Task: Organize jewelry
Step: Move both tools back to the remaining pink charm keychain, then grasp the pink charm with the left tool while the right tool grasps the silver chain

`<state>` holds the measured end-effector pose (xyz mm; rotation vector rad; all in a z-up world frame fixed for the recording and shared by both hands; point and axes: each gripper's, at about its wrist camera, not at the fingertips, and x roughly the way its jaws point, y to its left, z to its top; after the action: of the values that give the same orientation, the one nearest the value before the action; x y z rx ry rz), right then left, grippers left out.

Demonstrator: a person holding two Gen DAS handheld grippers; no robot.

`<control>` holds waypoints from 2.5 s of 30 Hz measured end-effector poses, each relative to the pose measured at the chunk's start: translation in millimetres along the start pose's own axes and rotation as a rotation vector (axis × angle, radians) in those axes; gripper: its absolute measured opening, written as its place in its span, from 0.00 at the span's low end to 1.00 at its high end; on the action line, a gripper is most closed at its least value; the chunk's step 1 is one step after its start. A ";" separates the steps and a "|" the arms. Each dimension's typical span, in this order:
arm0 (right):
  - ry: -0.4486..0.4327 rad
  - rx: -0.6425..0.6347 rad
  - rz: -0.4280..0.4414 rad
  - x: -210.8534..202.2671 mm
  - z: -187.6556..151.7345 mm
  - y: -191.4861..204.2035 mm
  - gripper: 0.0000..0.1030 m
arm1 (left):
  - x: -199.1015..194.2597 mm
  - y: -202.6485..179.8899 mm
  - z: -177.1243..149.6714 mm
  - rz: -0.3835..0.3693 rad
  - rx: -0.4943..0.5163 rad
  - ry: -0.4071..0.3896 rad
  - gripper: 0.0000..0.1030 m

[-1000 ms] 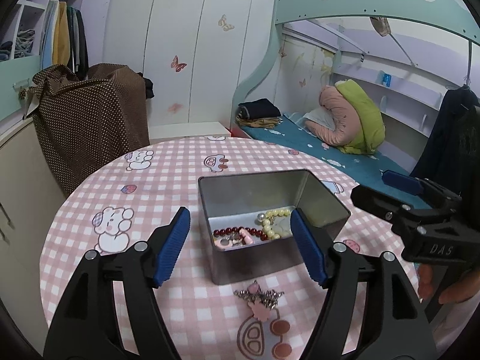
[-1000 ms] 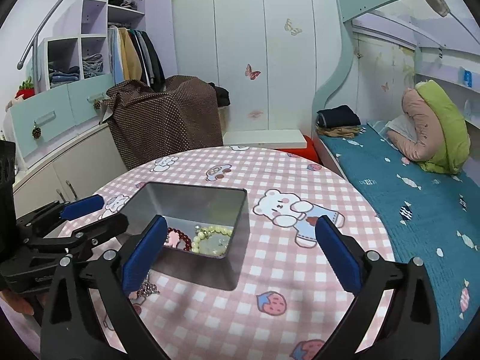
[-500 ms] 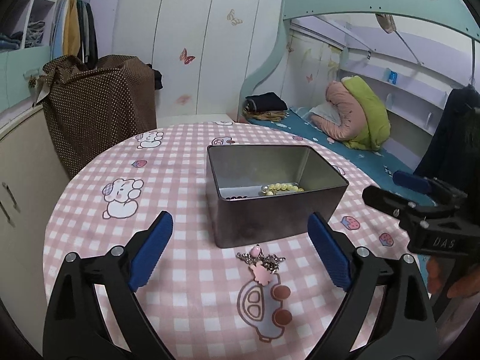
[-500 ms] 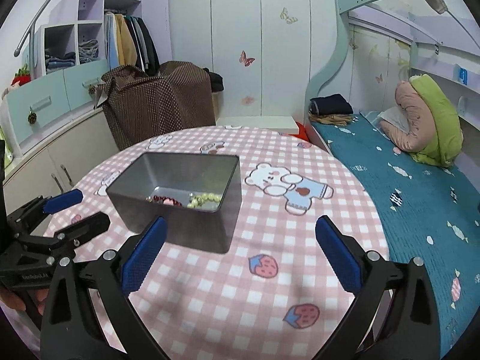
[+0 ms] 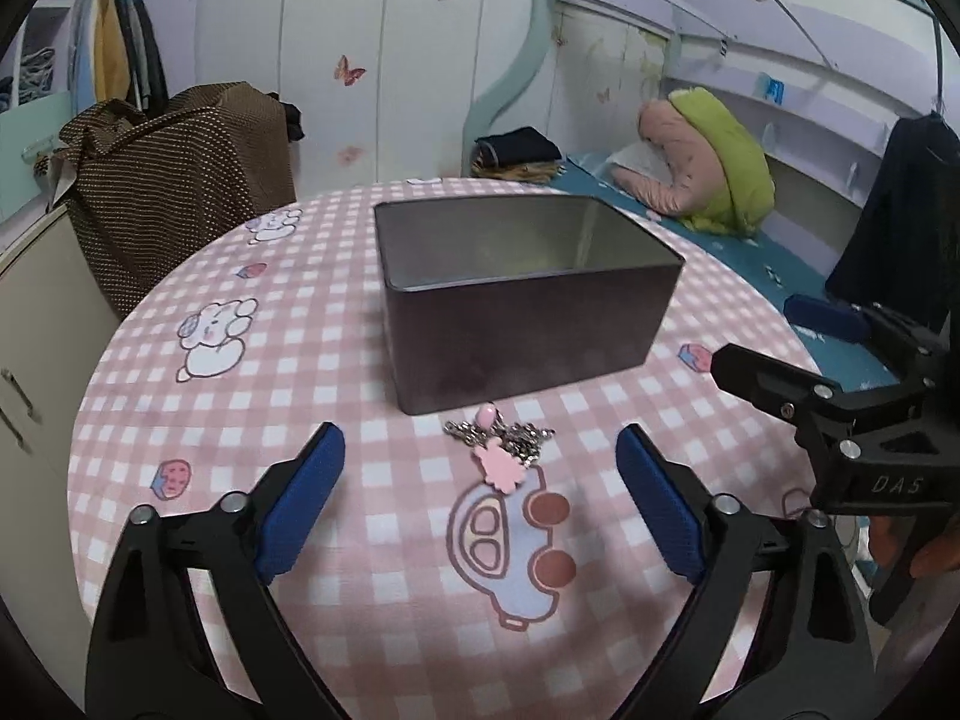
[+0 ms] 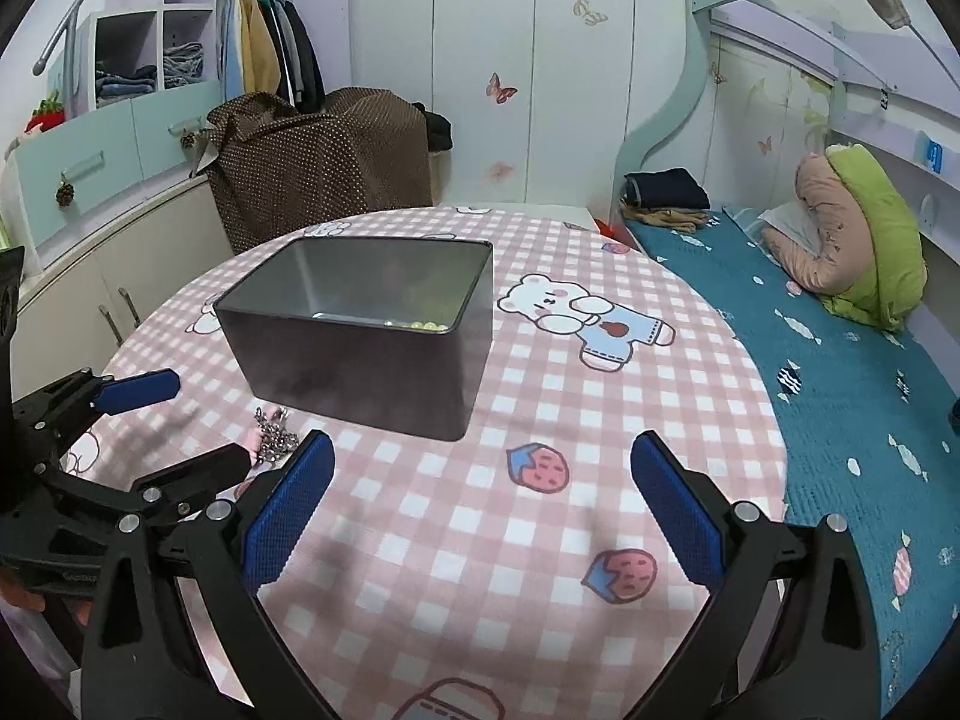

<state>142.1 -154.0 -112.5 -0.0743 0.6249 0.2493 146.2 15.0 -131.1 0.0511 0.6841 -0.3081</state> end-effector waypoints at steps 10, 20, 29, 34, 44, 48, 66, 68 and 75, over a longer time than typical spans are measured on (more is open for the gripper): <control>0.001 -0.010 0.007 -1.0 -1.1 0.4 0.93 | 20.9 -1.7 -1.4 -0.028 0.017 0.092 0.37; 0.007 -0.022 0.027 0.7 0.7 2.2 0.93 | 25.4 -0.3 -1.4 -0.042 0.034 0.099 0.16; 0.003 -0.110 0.085 2.6 8.4 30.1 0.93 | 6.2 12.8 -2.6 -0.026 0.002 0.044 0.16; 0.038 -0.208 0.098 16.3 10.0 57.1 0.93 | -3.1 22.5 -2.1 -0.016 -0.019 0.024 0.16; 0.112 -0.337 0.137 44.2 9.2 90.7 0.75 | -13.3 48.8 -8.9 0.003 -0.086 0.006 0.16; 0.161 -0.380 0.161 51.6 5.5 99.4 0.64 | -18.1 54.4 -10.0 0.002 -0.101 -0.008 0.16; 0.177 -0.342 0.226 49.9 0.6 95.7 0.13 | -32.6 57.1 -7.0 0.009 -0.130 -0.041 0.16; 0.167 -0.330 0.222 48.5 1.2 93.7 0.13 | -34.3 55.1 -4.9 0.010 -0.129 -0.045 0.16; 0.143 -0.314 0.244 39.8 3.6 91.8 0.13 | -40.6 48.1 3.0 0.009 -0.111 -0.067 0.16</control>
<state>152.1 -56.4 -132.4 -0.3212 0.7333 0.5818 132.7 71.2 -105.9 -0.0617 0.6334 -0.2612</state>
